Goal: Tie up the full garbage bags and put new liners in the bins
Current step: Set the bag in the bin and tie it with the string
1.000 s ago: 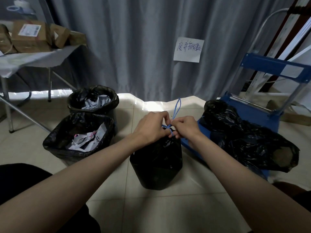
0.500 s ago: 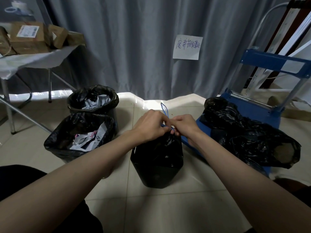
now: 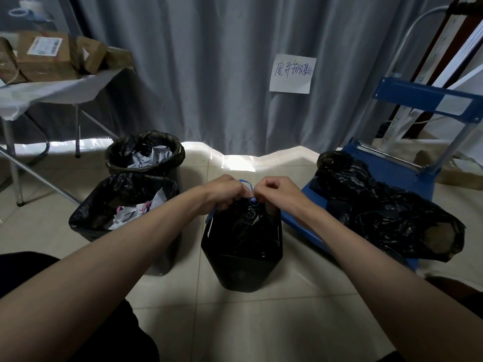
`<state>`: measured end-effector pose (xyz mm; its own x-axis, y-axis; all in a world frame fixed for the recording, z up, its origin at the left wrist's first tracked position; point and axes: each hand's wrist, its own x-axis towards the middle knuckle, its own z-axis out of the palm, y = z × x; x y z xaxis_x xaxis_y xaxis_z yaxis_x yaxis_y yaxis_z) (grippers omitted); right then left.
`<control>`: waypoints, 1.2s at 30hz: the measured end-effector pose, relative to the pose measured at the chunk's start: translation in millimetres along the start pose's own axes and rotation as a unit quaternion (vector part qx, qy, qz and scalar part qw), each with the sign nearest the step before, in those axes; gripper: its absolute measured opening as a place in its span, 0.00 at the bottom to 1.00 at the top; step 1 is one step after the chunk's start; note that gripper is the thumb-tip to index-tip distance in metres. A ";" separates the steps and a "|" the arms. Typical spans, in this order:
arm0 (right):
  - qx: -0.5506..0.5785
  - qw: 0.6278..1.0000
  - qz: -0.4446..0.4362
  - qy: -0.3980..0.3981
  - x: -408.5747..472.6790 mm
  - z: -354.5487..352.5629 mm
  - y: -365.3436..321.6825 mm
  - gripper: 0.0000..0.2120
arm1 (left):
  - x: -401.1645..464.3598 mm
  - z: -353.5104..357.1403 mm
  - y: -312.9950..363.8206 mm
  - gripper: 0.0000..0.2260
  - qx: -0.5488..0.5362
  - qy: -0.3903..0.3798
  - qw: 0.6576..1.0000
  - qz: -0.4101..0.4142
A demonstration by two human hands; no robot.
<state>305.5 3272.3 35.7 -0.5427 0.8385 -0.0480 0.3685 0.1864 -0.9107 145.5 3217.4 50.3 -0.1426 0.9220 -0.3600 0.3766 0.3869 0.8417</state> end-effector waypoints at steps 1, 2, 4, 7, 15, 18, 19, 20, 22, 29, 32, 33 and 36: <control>-0.005 1.000 0.001 -0.012 -1.7 -0.1 0.4 0.07 | 0.3 0.0 0.2 0.12 -0.003 0.003 1.000 -0.004; -0.013 1.000 0.001 -0.018 -2.8 -0.1 0.9 0.09 | 0.6 0.3 0.3 0.11 -0.003 0.006 1.000 -0.006; -0.037 0.999 -0.001 -0.018 -4.0 -0.5 1.4 0.12 | 1.4 0.4 0.2 0.09 -0.005 0.005 1.000 -0.010; -0.076 0.997 -0.018 0.006 -3.3 0.7 1.7 0.12 | 2.9 0.2 0.5 0.11 -0.013 0.005 1.000 -0.020; -0.092 0.994 -0.028 0.048 -3.9 0.3 -3.0 0.05 | 6.0 -2.4 -4.2 0.14 -0.015 -0.001 1.000 -0.003; -0.102 0.994 -0.029 0.034 -4.4 -1.4 -3.9 0.02 | 8.2 -5.1 -8.0 0.06 -0.008 -0.006 1.000 0.005; -0.104 0.994 -0.024 0.023 -4.6 -2.2 -4.3 0.01 | 8.6 -5.6 -8.8 0.06 0.001 -0.008 1.000 0.010; -0.108 0.994 -0.016 0.009 -4.5 -3.2 -4.7 0.02 | 8.3 -5.5 -9.2 0.06 0.011 -0.008 1.000 0.016; -0.123 0.992 0.001 -0.020 -3.8 -5.6 -5.6 0.03 | 7.8 -4.9 -8.6 0.06 0.023 -0.006 0.999 0.030; -0.152 0.985 0.037 -0.078 -5.6 -16.8 -4.6 0.02 | 12.3 -7.9 -13.0 0.01 0.088 0.023 0.993 0.078; -0.179 0.977 0.047 -0.106 -8.3 -19.4 -6.0 0.02 | 13.8 -12.0 -16.8 0.01 0.120 0.050 0.986 0.103; -0.189 0.975 0.047 -0.112 -8.7 -19.2 -6.2 0.03 | 14.8 -12.8 -17.9 0.01 0.133 0.061 0.983 0.107; -0.204 0.969 0.056 -0.129 -8.7 -18.0 -6.5 0.04 | 16.0 -13.6 -19.7 0.04 0.154 0.095 0.977 0.112</control>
<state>321.5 3273.0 49.5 -0.6334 0.7195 -0.2849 0.6744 0.3327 -0.6592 123.4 3224.8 33.5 -0.1820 0.9805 -0.0739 0.6709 0.1788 0.7196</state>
